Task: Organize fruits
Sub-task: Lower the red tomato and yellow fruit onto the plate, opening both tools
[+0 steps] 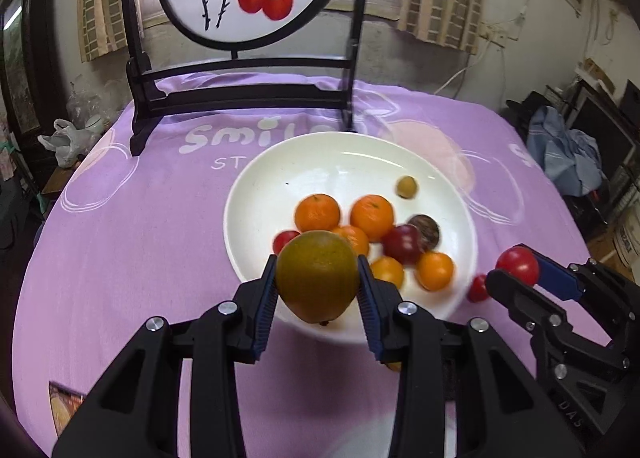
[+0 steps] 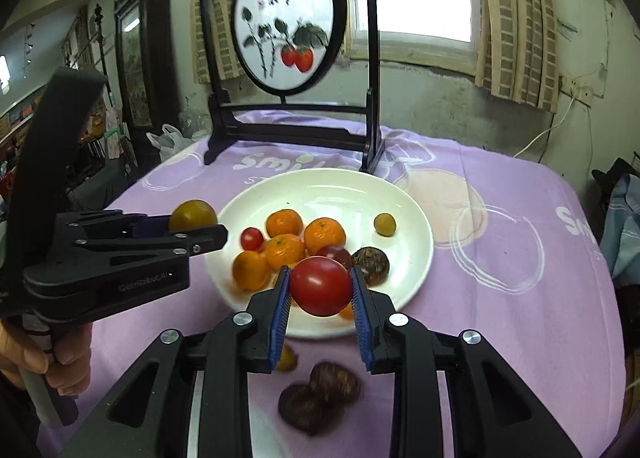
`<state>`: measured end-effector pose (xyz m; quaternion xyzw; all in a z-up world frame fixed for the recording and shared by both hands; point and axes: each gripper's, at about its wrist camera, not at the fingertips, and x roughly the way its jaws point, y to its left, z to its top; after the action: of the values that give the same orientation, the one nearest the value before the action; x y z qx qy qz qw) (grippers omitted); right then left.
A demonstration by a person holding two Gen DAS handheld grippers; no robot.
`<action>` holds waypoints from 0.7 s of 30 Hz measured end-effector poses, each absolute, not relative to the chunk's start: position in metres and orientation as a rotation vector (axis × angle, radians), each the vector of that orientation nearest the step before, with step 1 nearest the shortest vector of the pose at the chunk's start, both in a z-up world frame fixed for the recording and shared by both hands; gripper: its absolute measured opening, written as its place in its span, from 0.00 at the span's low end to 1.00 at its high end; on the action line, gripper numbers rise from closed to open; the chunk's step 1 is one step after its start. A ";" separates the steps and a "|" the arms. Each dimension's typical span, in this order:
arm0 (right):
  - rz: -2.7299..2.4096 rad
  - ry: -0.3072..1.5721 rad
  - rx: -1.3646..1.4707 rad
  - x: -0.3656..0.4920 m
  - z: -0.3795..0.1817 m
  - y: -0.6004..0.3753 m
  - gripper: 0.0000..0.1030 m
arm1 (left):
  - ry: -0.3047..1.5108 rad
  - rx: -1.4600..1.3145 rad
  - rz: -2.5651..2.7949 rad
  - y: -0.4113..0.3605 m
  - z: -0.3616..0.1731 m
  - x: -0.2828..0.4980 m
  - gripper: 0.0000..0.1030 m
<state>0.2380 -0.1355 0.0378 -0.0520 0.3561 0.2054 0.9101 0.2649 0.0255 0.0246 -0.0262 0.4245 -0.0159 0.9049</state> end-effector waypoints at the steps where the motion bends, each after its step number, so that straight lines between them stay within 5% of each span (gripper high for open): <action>1: 0.419 0.749 -0.107 0.248 0.033 -0.133 0.29 | 0.885 -0.054 -0.027 0.026 0.022 0.272 0.36; 11: 0.406 0.824 -0.126 0.318 0.001 -0.114 0.33 | 0.941 -0.084 0.008 0.041 -0.012 0.332 0.36; 13: 0.431 0.831 -0.103 0.322 -0.002 -0.113 0.56 | 0.948 -0.107 0.017 0.042 -0.015 0.337 0.43; 15: 0.427 0.815 -0.088 0.320 -0.002 -0.115 0.59 | 0.935 -0.117 0.039 0.043 -0.012 0.336 0.55; 21: 0.424 0.795 -0.065 0.301 0.010 -0.131 0.59 | 0.873 -0.116 0.030 0.038 0.016 0.311 0.67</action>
<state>0.3009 -0.1313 0.0098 -0.0315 0.3841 0.2048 0.8997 0.3110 0.0381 0.0158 -0.0559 0.4223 0.0145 0.9046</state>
